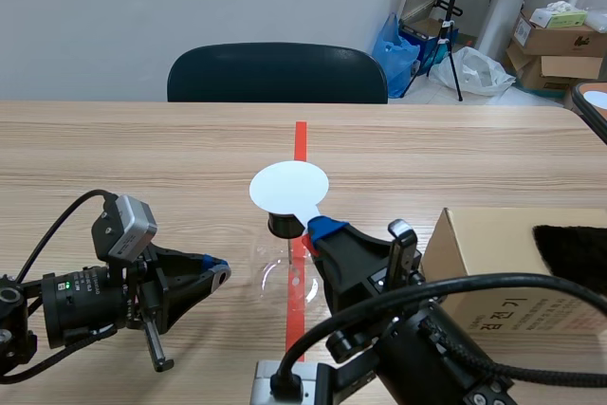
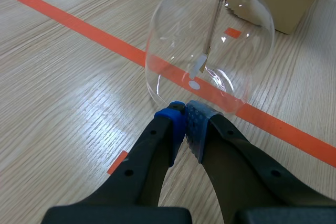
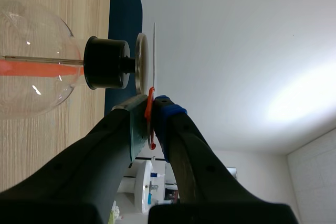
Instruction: Do the electroscope experiment
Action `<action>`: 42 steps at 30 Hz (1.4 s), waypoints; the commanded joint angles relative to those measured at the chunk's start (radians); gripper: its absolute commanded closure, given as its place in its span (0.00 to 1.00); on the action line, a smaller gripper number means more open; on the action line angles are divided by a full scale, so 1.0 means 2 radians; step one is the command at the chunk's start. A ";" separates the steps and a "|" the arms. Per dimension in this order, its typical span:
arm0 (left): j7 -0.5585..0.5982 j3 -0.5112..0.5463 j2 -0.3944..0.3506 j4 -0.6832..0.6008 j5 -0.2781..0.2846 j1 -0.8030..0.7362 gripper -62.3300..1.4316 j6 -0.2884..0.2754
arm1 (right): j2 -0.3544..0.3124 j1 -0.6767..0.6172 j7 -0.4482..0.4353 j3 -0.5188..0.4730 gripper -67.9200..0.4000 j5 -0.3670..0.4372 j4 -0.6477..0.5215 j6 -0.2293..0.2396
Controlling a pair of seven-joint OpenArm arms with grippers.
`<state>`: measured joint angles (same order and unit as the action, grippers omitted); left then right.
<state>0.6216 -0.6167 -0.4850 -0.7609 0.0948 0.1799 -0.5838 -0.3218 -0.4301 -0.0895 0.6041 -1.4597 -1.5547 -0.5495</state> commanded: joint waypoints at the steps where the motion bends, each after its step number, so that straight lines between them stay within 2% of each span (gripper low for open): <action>1: 0.007 0.004 0.001 -0.010 0.006 0.001 0.93 -0.001 | 0.000 0.006 0.002 -0.004 0.98 -0.001 -0.007 -0.006; 28: 0.007 0.004 0.001 -0.010 0.006 0.001 0.93 -0.001 | 0.000 0.006 0.010 -0.004 0.98 -0.001 -0.007 -0.006; 34: 0.007 0.004 0.001 -0.010 0.006 0.001 0.93 -0.001 | 0.000 0.006 0.056 -0.004 0.98 -0.001 -0.007 -0.006; 39: 0.008 0.004 0.001 -0.010 -0.007 0.001 0.93 -0.001 | 0.000 0.006 0.127 -0.004 0.98 -0.001 -0.007 -0.006; 42: 0.008 0.004 0.001 -0.010 -0.007 0.001 0.93 0.012 | 0.000 0.006 0.176 -0.004 0.98 -0.001 -0.007 -0.006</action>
<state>0.6220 -0.6167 -0.4850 -0.7609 0.0711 0.1799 -0.5671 -0.3214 -0.4301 0.2516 0.6041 -1.4597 -1.5547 -0.5499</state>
